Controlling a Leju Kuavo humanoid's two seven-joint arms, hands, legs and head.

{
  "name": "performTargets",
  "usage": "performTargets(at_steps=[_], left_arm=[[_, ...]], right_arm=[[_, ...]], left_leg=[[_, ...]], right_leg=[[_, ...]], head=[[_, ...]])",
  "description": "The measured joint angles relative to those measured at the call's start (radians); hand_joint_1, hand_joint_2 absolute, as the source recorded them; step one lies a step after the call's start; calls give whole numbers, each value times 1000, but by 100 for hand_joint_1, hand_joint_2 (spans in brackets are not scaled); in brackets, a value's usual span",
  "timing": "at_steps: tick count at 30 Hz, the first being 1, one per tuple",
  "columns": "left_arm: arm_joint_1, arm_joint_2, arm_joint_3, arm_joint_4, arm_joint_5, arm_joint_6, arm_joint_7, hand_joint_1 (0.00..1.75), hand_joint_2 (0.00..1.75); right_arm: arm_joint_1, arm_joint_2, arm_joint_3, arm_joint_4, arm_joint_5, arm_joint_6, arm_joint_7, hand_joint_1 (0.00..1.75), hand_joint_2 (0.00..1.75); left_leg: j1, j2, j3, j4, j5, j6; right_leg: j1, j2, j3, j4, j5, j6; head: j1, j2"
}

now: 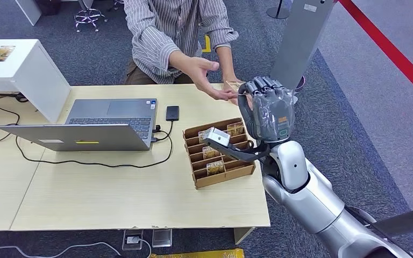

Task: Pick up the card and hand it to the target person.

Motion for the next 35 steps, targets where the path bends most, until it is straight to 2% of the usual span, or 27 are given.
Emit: performTargets(at_steps=[2, 6, 10, 20, 23, 29, 34, 35], left_arm=[[0, -1, -1, 0, -1, -3, 1, 0, 175], [-1, -1, -5, 0, -2, -8, 3, 0, 175], [0, -1, -8, 0, -4, -10, -4, 0, 0], [7, -1, -9, 0, 8, 5, -8, 0, 0], [9, -1, -9, 0, 13, 16, -8, 0, 0], [20, -1, -9, 0, 35, 27, -10, 0, 0], [24, 0, -9, 0, 46, 25, -5, 0, 0], [24, 0, -9, 0, 47, 25, -5, 0, 0]], right_arm=[[11, 9, 0, 29, -7, -5, -4, 134, 175], [22, 24, 1, 64, -15, -9, -13, 0, 175], [22, 37, 1, 85, -20, -10, -22, 0, 175], [22, 55, 0, 119, -47, -11, -35, 0, 175], [24, 56, 0, 125, -131, -11, -54, 0, 175], [55, 66, 1, 126, -672, 19, -207, 0, 175], [120, 68, -13, 107, -1151, 172, -362, 0, 175], [128, 68, -17, 104, -1197, 192, -379, 0, 175]], left_leg=[[0, 0, 0, 0, 0, 0], [0, 0, 0, 0, 0, 0], [0, 0, 0, 0, 0, 0], [0, 0, 0, 0, 0, 0], [0, 0, 0, 0, 0, 0], [0, 0, 0, 0, 0, 0], [0, 0, 0, 0, 0, 0], [0, 0, 0, 0, 0, 0]], right_leg=[[0, 0, 0, 0, 0, 0], [0, 0, 0, 0, 0, 0], [0, 0, 0, 0, 0, 0], [0, 0, 0, 0, 0, 0], [0, 0, 0, 0, 0, 0], [0, 0, 0, 0, 0, 0], [0, 0, 0, 0, 0, 0], [0, 0, 0, 0, 0, 0]], head=[[0, 0], [0, 0], [0, 0], [0, 0], [0, 0], [0, 0], [0, 0], [0, 0]])
